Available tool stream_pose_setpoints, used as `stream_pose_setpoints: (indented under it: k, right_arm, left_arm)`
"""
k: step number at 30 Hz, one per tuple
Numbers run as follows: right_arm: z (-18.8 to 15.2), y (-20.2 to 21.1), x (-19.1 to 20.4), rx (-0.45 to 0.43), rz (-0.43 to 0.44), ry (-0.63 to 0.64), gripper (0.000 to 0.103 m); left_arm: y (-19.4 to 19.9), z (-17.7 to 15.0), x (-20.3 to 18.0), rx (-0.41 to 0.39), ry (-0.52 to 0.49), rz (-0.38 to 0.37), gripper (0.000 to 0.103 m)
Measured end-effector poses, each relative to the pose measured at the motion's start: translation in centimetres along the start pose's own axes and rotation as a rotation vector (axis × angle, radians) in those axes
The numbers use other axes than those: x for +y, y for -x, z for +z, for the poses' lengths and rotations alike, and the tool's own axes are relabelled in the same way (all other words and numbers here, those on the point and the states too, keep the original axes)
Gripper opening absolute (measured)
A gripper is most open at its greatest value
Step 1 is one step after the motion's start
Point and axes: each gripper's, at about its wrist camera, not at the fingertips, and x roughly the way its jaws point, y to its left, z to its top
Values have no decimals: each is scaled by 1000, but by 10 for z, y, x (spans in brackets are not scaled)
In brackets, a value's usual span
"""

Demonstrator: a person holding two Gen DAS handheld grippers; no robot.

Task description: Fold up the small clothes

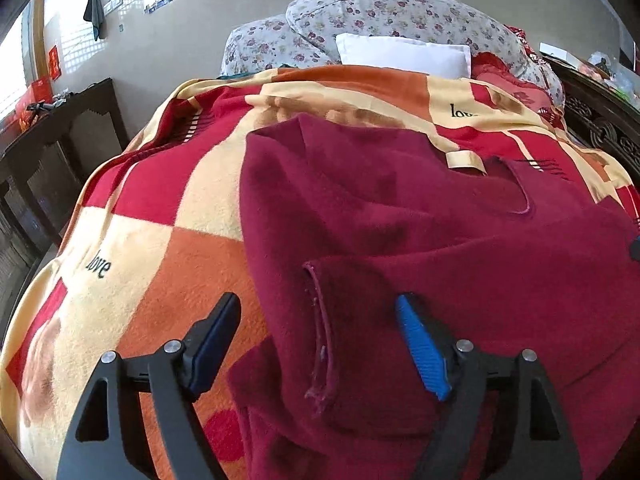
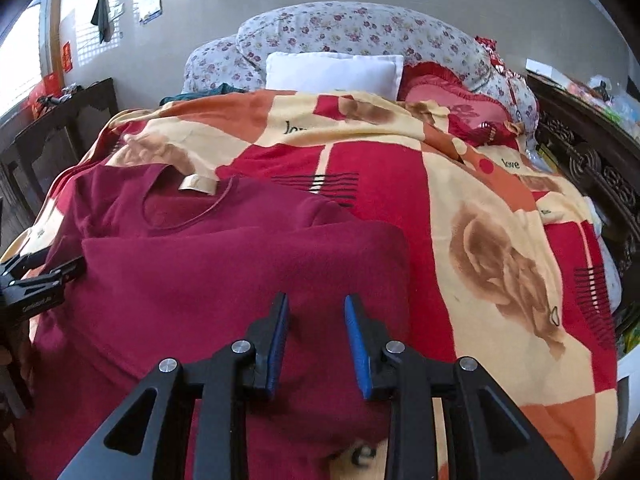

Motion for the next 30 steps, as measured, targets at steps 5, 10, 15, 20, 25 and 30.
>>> stream_pose_setpoints:
  k: [5, 10, 15, 20, 25, 30]
  right_arm:
    - [-6, 25, 9, -23, -4, 22, 32]
    - [-16, 35, 12, -23, -5, 25, 32]
    - [-22, 20, 12, 18, -36, 39, 32]
    - [-27, 7, 9, 35, -45, 39, 32]
    - [-27, 12, 10, 27, -42, 30, 32]
    - [-31, 39, 10, 4, -3, -1, 44]
  left_arm:
    - [19, -7, 5, -17, 2, -7, 79]
    - [26, -19, 8, -8, 8, -13, 79]
    - [18, -25, 6, 11, 10, -6, 79]
    - [12, -27, 3, 24, 5, 1, 80]
    - [14, -26, 5, 30, 14, -11, 80]
    - [36, -29, 10, 19, 18, -35, 80]
